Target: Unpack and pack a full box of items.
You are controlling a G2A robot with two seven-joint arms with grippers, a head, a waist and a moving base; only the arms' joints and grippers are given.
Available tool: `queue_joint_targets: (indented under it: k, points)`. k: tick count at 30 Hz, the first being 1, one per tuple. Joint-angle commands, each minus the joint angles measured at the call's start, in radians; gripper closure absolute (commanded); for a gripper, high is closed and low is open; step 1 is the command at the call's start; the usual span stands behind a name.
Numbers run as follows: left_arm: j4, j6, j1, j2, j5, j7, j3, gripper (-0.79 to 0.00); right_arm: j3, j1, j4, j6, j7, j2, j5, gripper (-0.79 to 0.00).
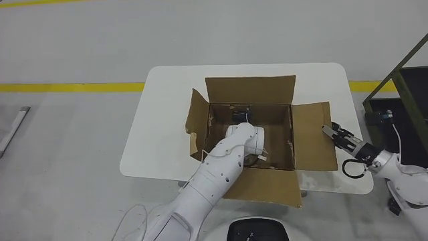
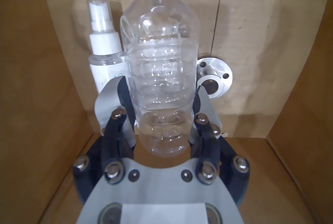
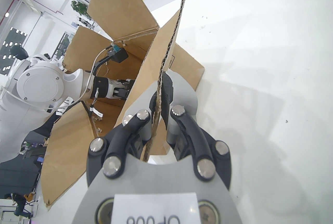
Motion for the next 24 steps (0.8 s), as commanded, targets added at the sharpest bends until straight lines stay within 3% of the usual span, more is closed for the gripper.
queue_joint_targets:
  k: [1, 4, 9, 14, 16, 17, 24]
  points:
    - [0.003, 0.0, 0.0, -0.003, 0.002, 0.001, -0.002, -0.385, 0.001, 0.0, -0.001, 0.0, 0.001, 0.0, 0.0, 0.0]
    - [0.01, 0.003, 0.0, -0.006, 0.008, 0.0, -0.006, -0.369, 0.005, -0.004, -0.004, 0.0, 0.001, 0.0, 0.001, 0.0]
    - [0.021, 0.002, 0.003, -0.011, 0.015, 0.003, -0.013, -0.453, 0.014, -0.013, -0.006, -0.001, -0.001, 0.0, 0.0, 0.0]
    - [0.039, -0.002, 0.004, -0.017, 0.02, 0.008, -0.019, -0.465, 0.017, -0.018, -0.009, 0.0, -0.002, 0.0, 0.0, 0.0]
    - [0.046, -0.003, 0.004, -0.02, 0.023, 0.009, -0.021, -0.591, 0.018, -0.019, -0.01, -0.001, -0.001, 0.0, -0.001, 0.0]
    - [0.048, -0.004, 0.003, -0.021, 0.023, 0.01, -0.022, -0.61, 0.018, -0.019, -0.01, -0.001, 0.0, 0.0, -0.003, 0.0]
    - [0.068, -0.003, 0.001, -0.031, 0.031, 0.017, -0.03, -0.554, 0.021, -0.025, -0.012, -0.003, -0.003, -0.001, -0.002, 0.0]
